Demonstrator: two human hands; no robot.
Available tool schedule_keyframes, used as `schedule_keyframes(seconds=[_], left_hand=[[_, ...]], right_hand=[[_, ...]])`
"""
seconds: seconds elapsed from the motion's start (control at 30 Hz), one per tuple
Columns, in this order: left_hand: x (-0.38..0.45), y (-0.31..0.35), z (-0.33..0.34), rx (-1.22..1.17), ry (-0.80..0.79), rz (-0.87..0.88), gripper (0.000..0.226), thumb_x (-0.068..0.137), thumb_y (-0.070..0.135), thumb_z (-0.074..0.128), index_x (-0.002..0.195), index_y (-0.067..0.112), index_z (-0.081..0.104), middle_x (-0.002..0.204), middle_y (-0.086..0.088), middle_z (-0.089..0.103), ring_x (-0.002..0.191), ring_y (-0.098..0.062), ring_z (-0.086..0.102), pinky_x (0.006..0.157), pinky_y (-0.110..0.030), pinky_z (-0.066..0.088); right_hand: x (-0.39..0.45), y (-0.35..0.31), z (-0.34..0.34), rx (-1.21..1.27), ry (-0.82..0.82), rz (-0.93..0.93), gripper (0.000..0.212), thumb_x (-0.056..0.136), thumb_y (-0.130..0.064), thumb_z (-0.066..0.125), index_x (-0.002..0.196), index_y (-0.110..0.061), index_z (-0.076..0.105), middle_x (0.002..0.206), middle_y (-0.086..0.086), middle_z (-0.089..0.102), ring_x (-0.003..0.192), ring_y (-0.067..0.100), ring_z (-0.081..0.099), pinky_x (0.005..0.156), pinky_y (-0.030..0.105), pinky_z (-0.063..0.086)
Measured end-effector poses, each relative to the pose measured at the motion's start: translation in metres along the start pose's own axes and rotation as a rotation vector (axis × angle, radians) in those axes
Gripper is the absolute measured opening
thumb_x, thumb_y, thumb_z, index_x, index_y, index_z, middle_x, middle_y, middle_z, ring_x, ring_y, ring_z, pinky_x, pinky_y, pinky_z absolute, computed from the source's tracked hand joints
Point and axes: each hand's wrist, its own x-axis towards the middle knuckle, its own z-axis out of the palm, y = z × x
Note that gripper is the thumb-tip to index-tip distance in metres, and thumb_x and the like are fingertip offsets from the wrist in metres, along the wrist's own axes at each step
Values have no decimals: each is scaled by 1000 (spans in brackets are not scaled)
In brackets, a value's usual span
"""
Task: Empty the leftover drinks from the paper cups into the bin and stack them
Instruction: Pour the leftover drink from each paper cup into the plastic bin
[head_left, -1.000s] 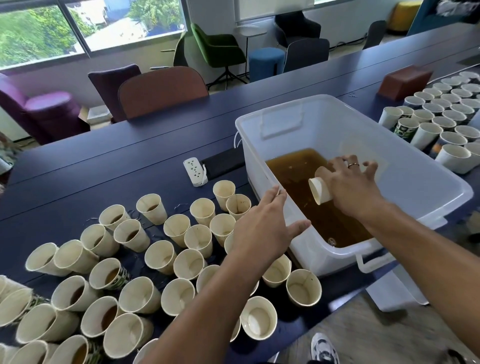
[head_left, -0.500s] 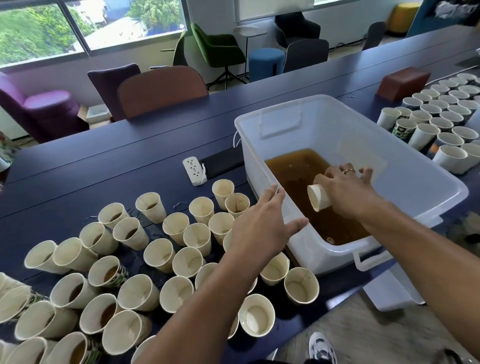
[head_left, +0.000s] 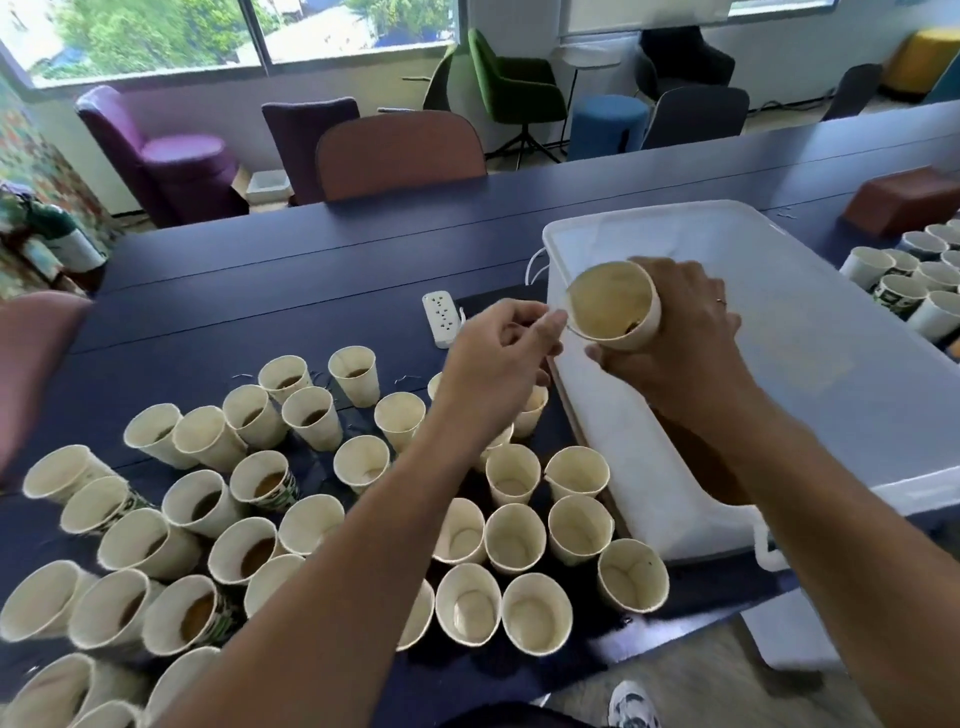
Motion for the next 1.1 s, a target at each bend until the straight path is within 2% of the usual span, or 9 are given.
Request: schedule_keyframes(seconds=[0.07,0.17,0.27,0.33,0.43,0.53,0.67,0.87,1.1], left_hand=[[-3,3,-18,-5,81,19,10,98,28,66,101,19,69,82,1,75,61,-1,65,52,-12,45],[-9,-4,-42,21,181,-15,7,94,23,69,88,22,70,73,3,74,56,-5,64,50,-14,45],[-18,-22,-66,89,284,-97,11,91,22,70,82,17,72,66,5,71,54,-7,64,51,-17,46],[-25,-39,-80,166,361,-154,13,89,23,70,77,19,72,67,5,70,61,-12,68,59,-28,53],[-34,-61,-96,256,447,-215,17,87,24,69,69,24,67,67,9,69,67,-15,68,72,-39,58],[-38,-74,-106,302,486,-221,21,87,28,70,67,27,64,67,10,68,67,-15,68,74,-42,58],[-41,-86,-114,231,482,-181,21,92,30,71,72,31,64,69,11,69,66,-13,67,74,-43,59],[-46,-101,-127,154,494,-206,15,97,26,63,84,29,67,73,12,72,65,-7,65,74,-37,57],[-50,-126,-134,191,393,-272,7,89,35,62,88,33,69,77,9,72,70,-11,66,77,-44,58]], right_hand=[[-1,-21,8,23,-27,-56,83,72,-32,88,142,-19,45,139,11,48,124,31,42,97,44,32],[-4,-47,28,85,-65,-134,85,68,-36,90,139,-22,47,134,8,50,120,28,45,99,56,40],[-9,-65,48,74,-275,-156,94,65,-54,87,143,-34,38,142,-1,42,127,22,37,107,55,30],[-13,-72,60,152,-458,-166,91,65,-76,71,142,-50,31,142,-12,35,127,10,31,110,51,22],[-11,-80,83,269,-464,-118,65,74,-87,43,133,-59,40,119,-22,43,116,5,39,111,54,27],[-3,-91,104,250,-386,-100,41,91,-64,53,122,-40,65,92,-23,55,92,11,57,95,51,48],[10,-98,127,249,-377,-113,22,96,-33,62,113,-27,74,87,-8,72,76,10,65,76,41,59],[60,-96,161,282,-205,-49,26,97,-26,61,117,-14,73,101,1,75,79,13,66,74,33,61],[106,-73,232,97,-279,49,25,93,-29,56,105,-17,75,97,5,74,86,25,66,83,51,55]])
